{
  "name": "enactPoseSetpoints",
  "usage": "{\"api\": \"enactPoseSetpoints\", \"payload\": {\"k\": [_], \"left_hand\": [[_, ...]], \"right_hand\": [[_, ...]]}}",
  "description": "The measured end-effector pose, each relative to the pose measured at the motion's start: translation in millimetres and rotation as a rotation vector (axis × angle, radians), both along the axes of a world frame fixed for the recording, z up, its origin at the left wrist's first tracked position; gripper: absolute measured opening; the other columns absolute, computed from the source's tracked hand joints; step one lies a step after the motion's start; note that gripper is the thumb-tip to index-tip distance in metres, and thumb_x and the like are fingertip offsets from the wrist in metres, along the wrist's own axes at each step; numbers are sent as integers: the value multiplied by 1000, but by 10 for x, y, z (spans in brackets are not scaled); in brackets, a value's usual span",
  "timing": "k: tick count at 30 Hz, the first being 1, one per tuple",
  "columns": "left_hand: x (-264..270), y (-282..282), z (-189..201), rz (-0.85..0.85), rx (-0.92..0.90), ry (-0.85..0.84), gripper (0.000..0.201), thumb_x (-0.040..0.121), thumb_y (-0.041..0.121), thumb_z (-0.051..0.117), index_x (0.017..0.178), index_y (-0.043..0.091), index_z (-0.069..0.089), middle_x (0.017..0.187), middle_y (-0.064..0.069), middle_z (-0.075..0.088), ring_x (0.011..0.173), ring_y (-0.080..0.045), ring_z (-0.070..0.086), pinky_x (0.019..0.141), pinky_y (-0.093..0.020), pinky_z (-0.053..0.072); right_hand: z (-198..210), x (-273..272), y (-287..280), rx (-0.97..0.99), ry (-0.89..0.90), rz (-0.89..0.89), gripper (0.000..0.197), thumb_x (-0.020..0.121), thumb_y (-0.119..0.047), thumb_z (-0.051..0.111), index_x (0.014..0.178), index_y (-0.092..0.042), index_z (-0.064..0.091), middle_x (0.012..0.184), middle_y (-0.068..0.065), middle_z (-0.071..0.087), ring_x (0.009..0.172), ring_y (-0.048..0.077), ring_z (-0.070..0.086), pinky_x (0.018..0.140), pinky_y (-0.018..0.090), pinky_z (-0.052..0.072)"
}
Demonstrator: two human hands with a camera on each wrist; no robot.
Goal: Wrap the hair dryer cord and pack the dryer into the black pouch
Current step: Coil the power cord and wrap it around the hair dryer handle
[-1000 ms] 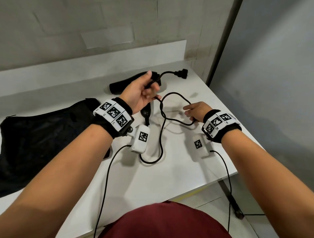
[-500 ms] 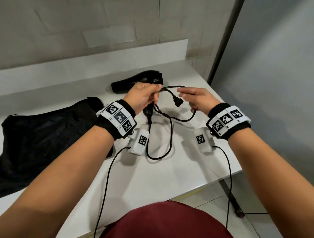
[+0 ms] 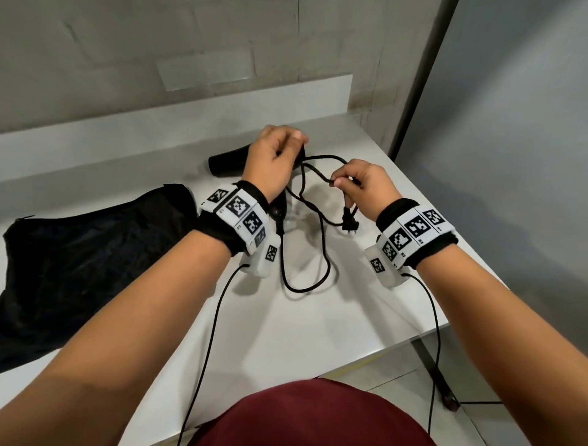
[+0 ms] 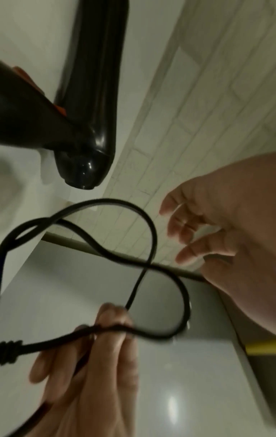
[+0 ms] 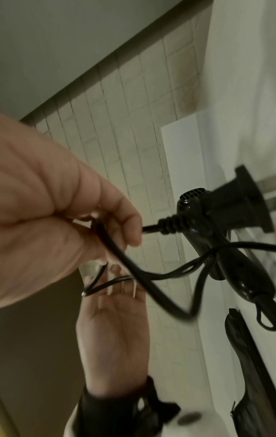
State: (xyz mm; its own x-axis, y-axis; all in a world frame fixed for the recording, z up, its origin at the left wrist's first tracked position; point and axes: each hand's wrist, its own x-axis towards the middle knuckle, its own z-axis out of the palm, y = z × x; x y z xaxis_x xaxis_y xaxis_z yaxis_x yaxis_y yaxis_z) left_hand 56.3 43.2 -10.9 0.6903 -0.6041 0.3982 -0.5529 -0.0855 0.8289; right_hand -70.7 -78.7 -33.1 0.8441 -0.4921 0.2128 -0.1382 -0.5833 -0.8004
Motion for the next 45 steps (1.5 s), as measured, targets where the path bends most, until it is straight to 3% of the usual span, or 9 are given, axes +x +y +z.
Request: {"api": "enactPoseSetpoints", "payload": {"k": [6, 9, 12, 14, 19, 26, 31, 38, 45], "left_hand": [[34, -149, 165, -204, 421, 547, 27, 98, 22, 36, 116, 10, 53, 80, -2, 60, 62, -10, 57, 48, -10, 43], [-38, -125, 129, -416, 539, 713, 28, 99, 27, 29, 122, 27, 46, 74, -7, 70, 58, -21, 69, 70, -25, 45], [-47, -126, 60, -587, 506, 812, 40, 100, 21, 21, 130, 28, 46, 102, -20, 67, 100, -40, 64, 96, -41, 42], [-47, -133, 37, -603, 459, 860, 38, 99, 18, 23, 116, 28, 56, 99, -15, 67, 99, -35, 63, 94, -39, 40], [-27, -149, -3, -563, 344, 893, 34, 98, 14, 36, 129, 18, 49, 90, 4, 70, 76, -8, 69, 75, -29, 51], [-125, -216, 5, -353, 118, 998, 33, 97, 7, 41, 129, 7, 47, 87, 1, 60, 55, -2, 67, 57, -21, 56], [28, -179, -23, -90, -111, 1009, 22, 97, 3, 39, 85, 20, 47, 84, 6, 57, 63, -3, 61, 53, -20, 53], [381, 36, -42, 172, -375, 879, 28, 95, 0, 38, 78, 21, 45, 81, 5, 55, 54, -3, 60, 53, -21, 54], [471, 387, 94, 216, -151, 750, 27, 94, -2, 41, 76, 18, 44, 70, 2, 55, 37, 0, 54, 43, -17, 50]], "right_hand": [[40, -43, 15, -66, -35, 90, 15, 86, 6, 49, 87, 2, 63, 75, -7, 45, 54, -6, 56, 61, 1, 42], [46, -57, 13, -133, -51, 104, 15, 83, 6, 52, 86, 2, 66, 74, -3, 48, 67, -3, 51, 69, 3, 38], [45, -68, 12, -163, -56, 130, 15, 81, 6, 54, 85, 0, 67, 73, -7, 48, 67, -5, 50, 68, 0, 35], [45, -68, 6, -139, -58, 136, 15, 81, 7, 55, 85, -1, 68, 73, -13, 46, 67, -11, 51, 68, -1, 34], [33, -62, 18, -125, -36, 140, 14, 78, 4, 62, 88, -2, 70, 76, -12, 50, 72, -1, 46, 70, -1, 34], [-24, 23, 113, -328, -64, 148, 22, 80, 3, 60, 96, -5, 71, 107, 16, 66, 108, 24, 53, 92, 7, 29], [-88, -22, 66, -184, -141, 41, 44, 74, 23, 36, 86, 0, 71, 89, 10, 60, 65, 13, 55, 69, -2, 39], [-75, -186, -132, -95, -147, -129, 46, 77, 21, 34, 92, -2, 70, 96, 3, 56, 60, -8, 56, 60, 0, 40], [-299, -268, -593, 132, 214, -427, 40, 84, 11, 39, 117, -4, 57, 101, 3, 51, 73, 19, 54, 55, 12, 50]]}}
